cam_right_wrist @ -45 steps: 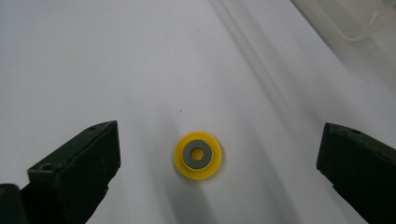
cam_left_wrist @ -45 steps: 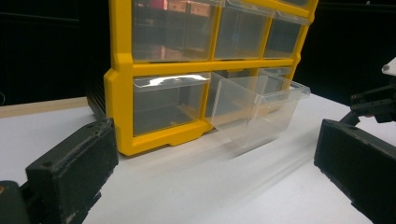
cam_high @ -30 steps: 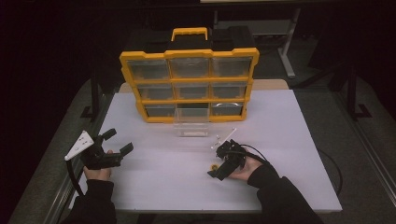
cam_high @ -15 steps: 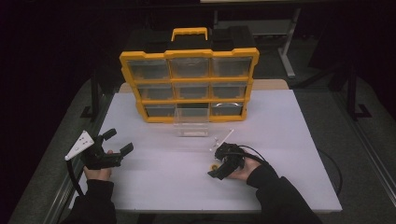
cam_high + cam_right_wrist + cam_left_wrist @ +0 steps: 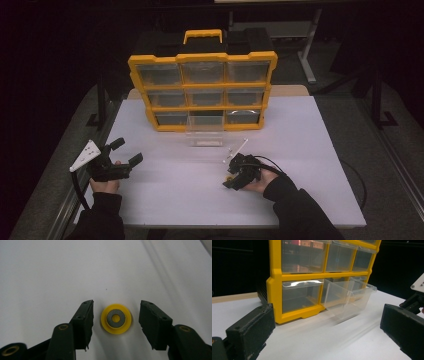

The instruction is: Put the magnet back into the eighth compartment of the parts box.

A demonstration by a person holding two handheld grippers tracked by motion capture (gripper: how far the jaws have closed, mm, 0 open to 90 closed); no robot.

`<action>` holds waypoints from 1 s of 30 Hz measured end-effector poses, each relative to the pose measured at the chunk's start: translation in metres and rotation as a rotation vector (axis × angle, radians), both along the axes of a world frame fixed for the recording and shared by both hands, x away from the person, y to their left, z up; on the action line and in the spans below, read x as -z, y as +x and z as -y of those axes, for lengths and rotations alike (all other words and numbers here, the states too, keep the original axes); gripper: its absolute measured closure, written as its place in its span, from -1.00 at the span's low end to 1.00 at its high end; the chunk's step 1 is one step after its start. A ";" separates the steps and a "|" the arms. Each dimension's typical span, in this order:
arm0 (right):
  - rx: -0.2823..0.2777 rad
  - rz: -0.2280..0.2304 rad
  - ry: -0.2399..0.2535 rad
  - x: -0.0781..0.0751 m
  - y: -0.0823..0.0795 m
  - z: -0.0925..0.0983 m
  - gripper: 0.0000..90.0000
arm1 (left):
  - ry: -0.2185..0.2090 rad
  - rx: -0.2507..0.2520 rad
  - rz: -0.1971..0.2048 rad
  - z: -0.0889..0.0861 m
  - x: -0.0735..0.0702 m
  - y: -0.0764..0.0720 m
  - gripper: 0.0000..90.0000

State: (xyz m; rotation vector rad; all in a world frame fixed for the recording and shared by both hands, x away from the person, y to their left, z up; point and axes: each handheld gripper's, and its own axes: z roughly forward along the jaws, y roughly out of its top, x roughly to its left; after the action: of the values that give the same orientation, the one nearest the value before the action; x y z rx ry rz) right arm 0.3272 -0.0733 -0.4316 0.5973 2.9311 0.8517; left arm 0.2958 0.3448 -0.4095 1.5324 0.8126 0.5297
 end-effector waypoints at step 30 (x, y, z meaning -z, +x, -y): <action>0.001 0.014 0.011 -0.007 0.000 0.003 0.35 | 0.001 0.001 0.002 0.000 0.000 0.000 -1.00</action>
State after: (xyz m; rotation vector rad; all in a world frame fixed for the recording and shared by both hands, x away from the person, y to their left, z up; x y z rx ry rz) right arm 0.3275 -0.0764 -0.4241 0.5911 2.9153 0.8690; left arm 0.2958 0.3450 -0.4095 1.5329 0.8103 0.5314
